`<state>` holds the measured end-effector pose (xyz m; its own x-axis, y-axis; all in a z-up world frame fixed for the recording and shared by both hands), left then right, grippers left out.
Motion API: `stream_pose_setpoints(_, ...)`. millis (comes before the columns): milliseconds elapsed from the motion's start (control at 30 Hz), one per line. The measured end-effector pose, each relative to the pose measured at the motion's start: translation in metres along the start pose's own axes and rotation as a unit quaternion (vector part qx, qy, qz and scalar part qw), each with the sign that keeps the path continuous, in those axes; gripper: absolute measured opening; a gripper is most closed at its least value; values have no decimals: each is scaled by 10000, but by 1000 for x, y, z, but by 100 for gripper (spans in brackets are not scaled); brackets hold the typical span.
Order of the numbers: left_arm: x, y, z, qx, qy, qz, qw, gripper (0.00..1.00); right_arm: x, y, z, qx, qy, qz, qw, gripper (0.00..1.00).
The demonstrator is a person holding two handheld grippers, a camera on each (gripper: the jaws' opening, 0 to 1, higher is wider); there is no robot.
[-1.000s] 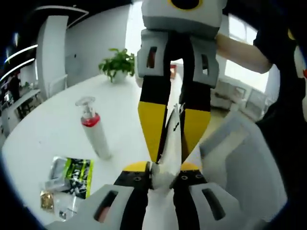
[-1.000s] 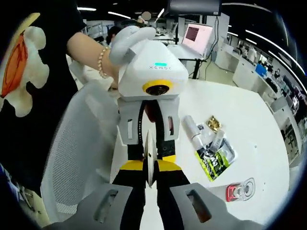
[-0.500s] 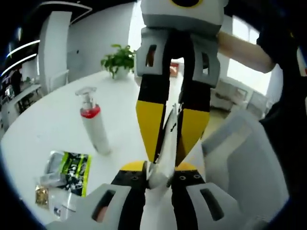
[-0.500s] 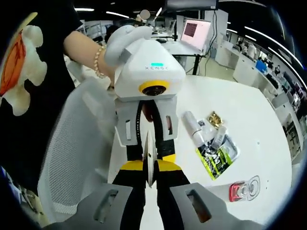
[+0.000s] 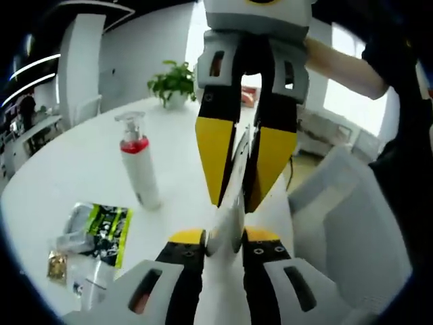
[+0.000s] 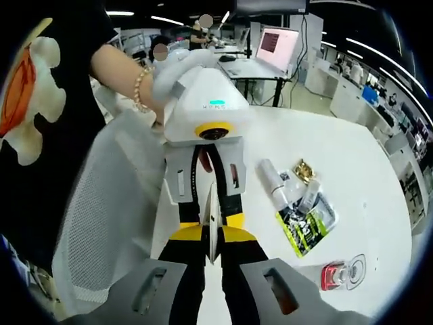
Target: Arrange the skincare products in the storage area until every visible bottle or jar stands upright without overlapping.
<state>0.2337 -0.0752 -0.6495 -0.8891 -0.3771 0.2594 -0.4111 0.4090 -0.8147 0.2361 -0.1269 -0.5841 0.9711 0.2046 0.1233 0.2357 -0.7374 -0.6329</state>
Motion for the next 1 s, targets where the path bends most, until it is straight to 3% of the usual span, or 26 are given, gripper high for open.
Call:
stream_pose_setpoints(233, -7, -5, 2, 128, -167, 279, 9994, 19, 5, 2, -1, -35, 115, -173, 9998, 7)
stream_pose_setpoints(533, -26, -13, 7, 212, -178, 277, 9992, 19, 23, 7, -3, -74, 273, -220, 9994, 8)
stream_pose_setpoints(833, -56, -31, 17, 232, -219, 360, 9988, 19, 58, 18, -5, -26, 502, -242, 9984, 8)
stream_pose_setpoints(1000, -77, -43, 25, 260, -297, 478, 9981, 19, 84, 27, -8, -97, 890, -224, 9957, 11)
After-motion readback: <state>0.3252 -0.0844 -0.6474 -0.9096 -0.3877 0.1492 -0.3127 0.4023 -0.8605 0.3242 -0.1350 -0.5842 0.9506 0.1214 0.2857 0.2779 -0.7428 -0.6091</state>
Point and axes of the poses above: the point that each gripper's makers call its tool centre point, and the gripper's own axes: z roughly forward along the fingers, x roughly to its right, y roughly out of its underside, the point moved 5 cm from there along -z, roughly backward along the fingers, and after that the axes turned 10 degrees about -z, right-handed, at the moved point
